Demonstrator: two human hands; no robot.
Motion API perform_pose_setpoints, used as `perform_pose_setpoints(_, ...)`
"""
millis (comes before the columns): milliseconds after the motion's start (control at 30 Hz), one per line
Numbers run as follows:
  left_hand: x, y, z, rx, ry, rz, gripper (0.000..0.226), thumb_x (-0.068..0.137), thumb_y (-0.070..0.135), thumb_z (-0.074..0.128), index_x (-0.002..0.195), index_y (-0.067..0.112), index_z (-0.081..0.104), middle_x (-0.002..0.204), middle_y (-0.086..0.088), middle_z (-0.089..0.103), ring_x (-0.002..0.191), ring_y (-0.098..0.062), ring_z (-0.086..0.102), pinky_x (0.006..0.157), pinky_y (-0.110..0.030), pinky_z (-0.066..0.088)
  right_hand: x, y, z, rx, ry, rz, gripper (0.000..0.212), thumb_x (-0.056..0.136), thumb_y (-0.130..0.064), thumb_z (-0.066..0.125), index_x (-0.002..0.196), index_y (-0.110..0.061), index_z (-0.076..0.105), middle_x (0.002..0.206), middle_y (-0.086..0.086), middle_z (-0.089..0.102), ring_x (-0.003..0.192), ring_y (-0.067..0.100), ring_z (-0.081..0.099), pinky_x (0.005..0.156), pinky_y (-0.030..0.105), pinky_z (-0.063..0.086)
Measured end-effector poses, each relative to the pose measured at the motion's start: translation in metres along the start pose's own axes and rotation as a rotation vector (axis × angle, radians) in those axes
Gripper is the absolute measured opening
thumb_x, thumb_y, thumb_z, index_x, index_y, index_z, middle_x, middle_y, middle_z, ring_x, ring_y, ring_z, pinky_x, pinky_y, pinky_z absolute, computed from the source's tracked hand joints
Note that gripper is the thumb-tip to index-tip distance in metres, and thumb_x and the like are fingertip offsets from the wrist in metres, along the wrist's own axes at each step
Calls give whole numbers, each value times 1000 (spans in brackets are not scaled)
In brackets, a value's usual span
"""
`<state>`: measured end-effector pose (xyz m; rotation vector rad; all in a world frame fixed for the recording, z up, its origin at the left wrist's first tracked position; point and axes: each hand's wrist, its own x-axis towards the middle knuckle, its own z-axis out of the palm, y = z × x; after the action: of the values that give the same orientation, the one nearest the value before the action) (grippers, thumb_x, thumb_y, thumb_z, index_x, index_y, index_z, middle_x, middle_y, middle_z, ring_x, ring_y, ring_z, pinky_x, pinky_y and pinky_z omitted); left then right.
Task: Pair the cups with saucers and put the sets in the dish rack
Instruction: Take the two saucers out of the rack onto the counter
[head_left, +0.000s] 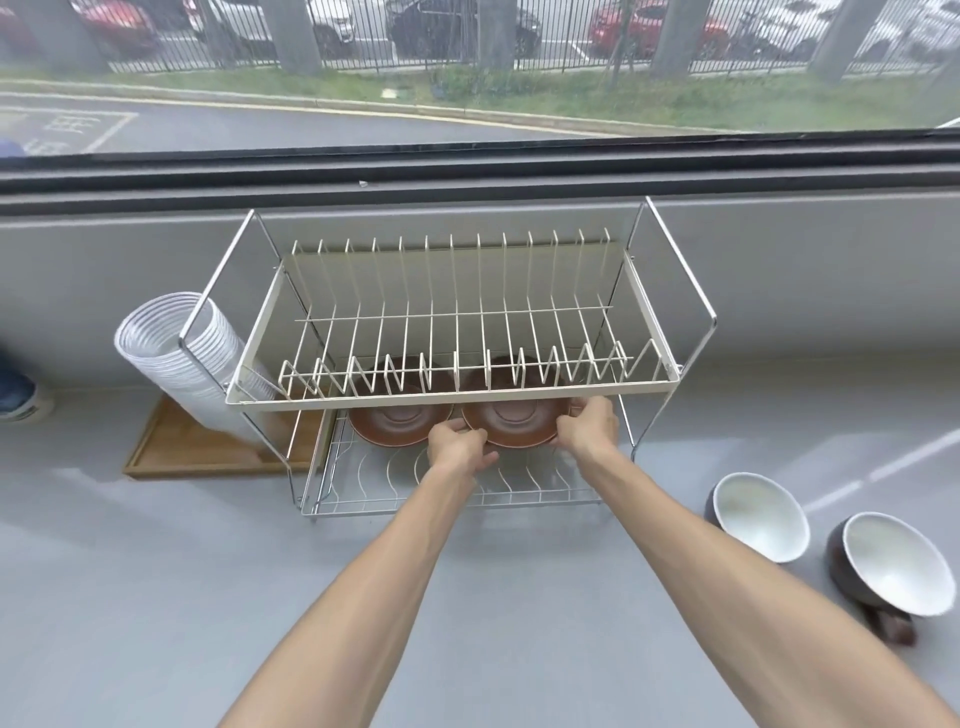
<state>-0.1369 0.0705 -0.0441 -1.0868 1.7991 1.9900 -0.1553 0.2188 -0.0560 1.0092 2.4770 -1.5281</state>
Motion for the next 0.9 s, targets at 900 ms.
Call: perform_pose_setpoints(900, -133, -88, -53, 460, -343, 168, 40, 81, 36, 56, 104, 3, 60, 96, -18, 73, 76, -28, 69, 58, -35, 61, -142, 125, -123, 255, -196, -5, 53, 69, 8, 47, 117, -5, 68, 95, 12, 76, 78, 26, 72, 68, 45, 64)
